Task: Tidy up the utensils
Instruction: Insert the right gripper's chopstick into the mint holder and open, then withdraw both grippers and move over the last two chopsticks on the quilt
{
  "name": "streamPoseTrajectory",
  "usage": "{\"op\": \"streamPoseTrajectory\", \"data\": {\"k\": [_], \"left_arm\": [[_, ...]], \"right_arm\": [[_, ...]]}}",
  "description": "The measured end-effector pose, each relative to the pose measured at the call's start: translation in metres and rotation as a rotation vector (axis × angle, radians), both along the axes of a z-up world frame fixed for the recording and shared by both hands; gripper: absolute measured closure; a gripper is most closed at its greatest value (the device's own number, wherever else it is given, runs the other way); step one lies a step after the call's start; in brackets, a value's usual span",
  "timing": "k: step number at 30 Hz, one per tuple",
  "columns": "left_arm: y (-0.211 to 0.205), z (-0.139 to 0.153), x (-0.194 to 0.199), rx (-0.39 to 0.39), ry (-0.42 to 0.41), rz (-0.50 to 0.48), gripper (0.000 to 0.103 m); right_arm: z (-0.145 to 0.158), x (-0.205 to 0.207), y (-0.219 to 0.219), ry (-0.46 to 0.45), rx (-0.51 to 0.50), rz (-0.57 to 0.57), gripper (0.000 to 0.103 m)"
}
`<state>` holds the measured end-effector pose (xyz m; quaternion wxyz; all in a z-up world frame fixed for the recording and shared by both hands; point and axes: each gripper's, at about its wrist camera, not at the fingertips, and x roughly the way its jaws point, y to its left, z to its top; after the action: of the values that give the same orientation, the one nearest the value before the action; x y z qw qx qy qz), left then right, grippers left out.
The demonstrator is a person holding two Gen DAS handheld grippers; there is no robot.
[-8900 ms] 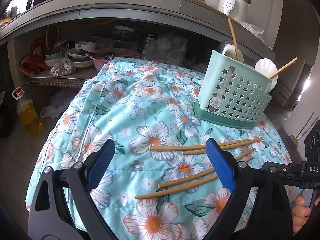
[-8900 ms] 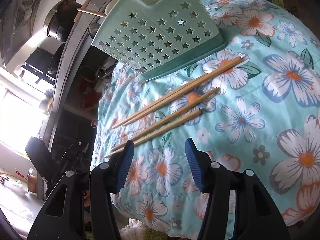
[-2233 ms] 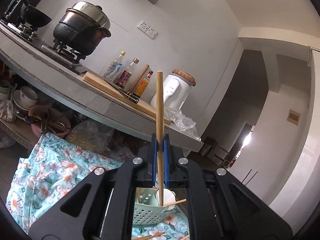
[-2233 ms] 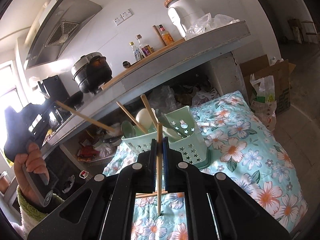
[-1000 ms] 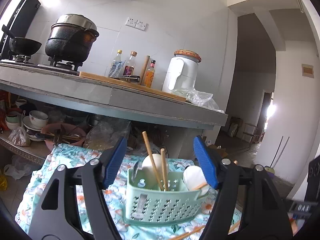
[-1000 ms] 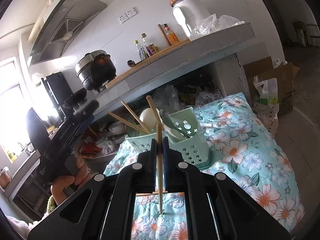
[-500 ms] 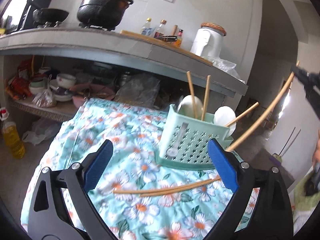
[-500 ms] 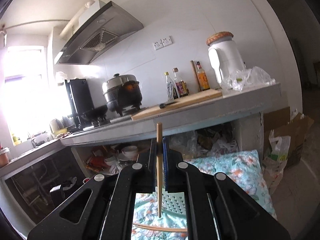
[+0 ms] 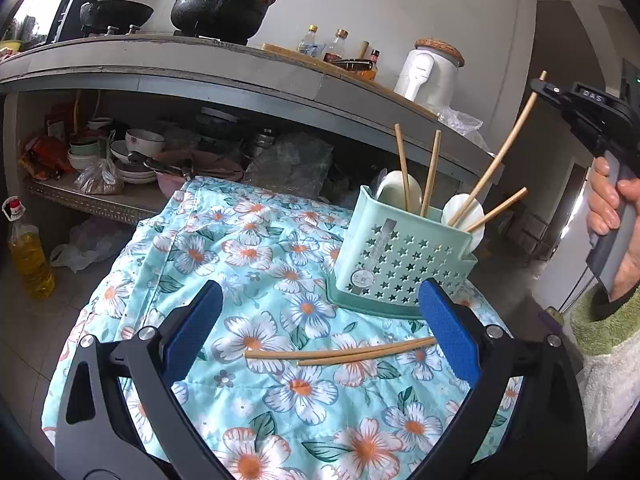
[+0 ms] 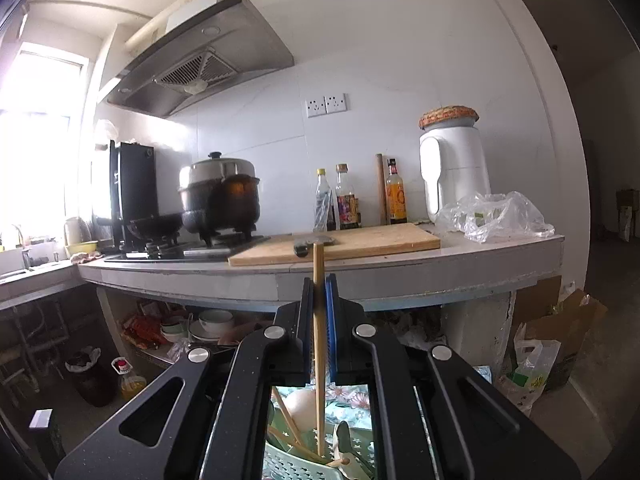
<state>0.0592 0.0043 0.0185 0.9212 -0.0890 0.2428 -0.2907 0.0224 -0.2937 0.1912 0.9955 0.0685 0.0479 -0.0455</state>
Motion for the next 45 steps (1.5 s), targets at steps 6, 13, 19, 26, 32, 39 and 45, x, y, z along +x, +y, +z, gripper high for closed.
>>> {"op": "streamPoseTrajectory", "data": {"k": [6, 13, 19, 26, 32, 39, 45], "left_arm": [[-0.007, -0.012, -0.006, 0.019, 0.028, -0.036, 0.008], [-0.014, -0.019, -0.012, 0.047, 0.014, -0.058, 0.008], [-0.015, -0.018, -0.012, 0.048, 0.013, -0.058, 0.008], [-0.016, -0.018, -0.012, 0.055, 0.012, -0.062, 0.008], [-0.019, -0.017, -0.013, 0.062, 0.009, -0.069, 0.008], [-0.022, -0.015, -0.011, 0.070, 0.015, -0.074, 0.008], [-0.024, -0.020, -0.008, 0.072, 0.034, -0.076, 0.008]], "right_arm": [[-0.030, 0.034, 0.005, 0.083, -0.032, -0.007, 0.097], [-0.043, 0.052, 0.000, 0.191, -0.015, 0.029, 0.089], [-0.031, 0.032, -0.004, 0.134, 0.002, 0.033, 0.067], [-0.019, -0.013, -0.013, 0.056, 0.061, 0.061, 0.062], [-0.033, -0.055, -0.010, 0.051, 0.081, 0.072, 0.055], [-0.095, -0.078, 0.000, 0.183, 0.124, 0.065, 0.037], [-0.170, -0.057, 0.013, 0.439, 0.195, 0.060, 0.034]]}}
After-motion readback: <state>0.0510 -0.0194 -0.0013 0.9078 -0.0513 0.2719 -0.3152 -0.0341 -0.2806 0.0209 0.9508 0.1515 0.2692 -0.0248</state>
